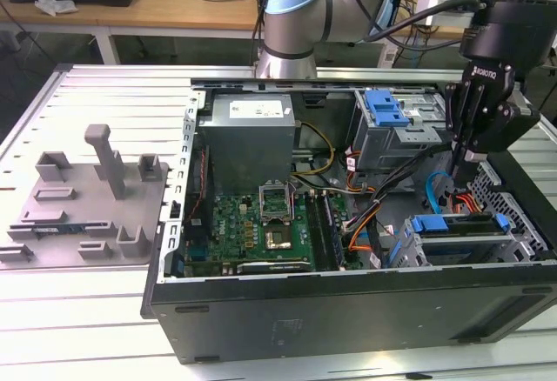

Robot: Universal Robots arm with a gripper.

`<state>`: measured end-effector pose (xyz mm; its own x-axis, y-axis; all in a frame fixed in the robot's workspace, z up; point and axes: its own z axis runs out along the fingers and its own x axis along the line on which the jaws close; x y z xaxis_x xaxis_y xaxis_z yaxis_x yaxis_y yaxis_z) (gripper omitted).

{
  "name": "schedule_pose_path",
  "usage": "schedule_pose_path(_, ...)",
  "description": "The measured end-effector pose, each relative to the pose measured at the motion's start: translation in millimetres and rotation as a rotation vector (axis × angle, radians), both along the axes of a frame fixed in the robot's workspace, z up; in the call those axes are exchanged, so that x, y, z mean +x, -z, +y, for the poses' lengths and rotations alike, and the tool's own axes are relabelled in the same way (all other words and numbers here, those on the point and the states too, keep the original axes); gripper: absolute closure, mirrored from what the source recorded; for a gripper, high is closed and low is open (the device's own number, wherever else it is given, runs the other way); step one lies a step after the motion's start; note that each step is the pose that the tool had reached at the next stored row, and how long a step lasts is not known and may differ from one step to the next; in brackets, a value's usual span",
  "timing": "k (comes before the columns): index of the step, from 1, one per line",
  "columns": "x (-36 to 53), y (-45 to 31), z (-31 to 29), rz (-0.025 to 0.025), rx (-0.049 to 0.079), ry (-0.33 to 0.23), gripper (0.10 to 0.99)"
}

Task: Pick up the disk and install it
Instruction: 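Insert the second disk wire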

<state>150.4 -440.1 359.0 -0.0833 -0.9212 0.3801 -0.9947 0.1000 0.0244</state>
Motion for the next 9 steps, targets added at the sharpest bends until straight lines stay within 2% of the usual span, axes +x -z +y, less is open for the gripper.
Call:
schedule_pose_path(1,0.0,0.0,0.0,0.0000,0.000,0.000,0.925)
schedule_pose_path(5,-0.4,0.0,-0.3,-0.0007,0.001,0.000,0.925)
schedule_pose_path(7,-1.7,0.0,-2.1,-0.0130,0.012,0.000,0.925)
schedule_pose_path(8,-2.4,0.0,-3.2,-0.0226,0.019,0.000,0.925)
schedule_pose_path(9,-3.1,0.0,-4.3,-0.0292,0.024,0.000,0.925)
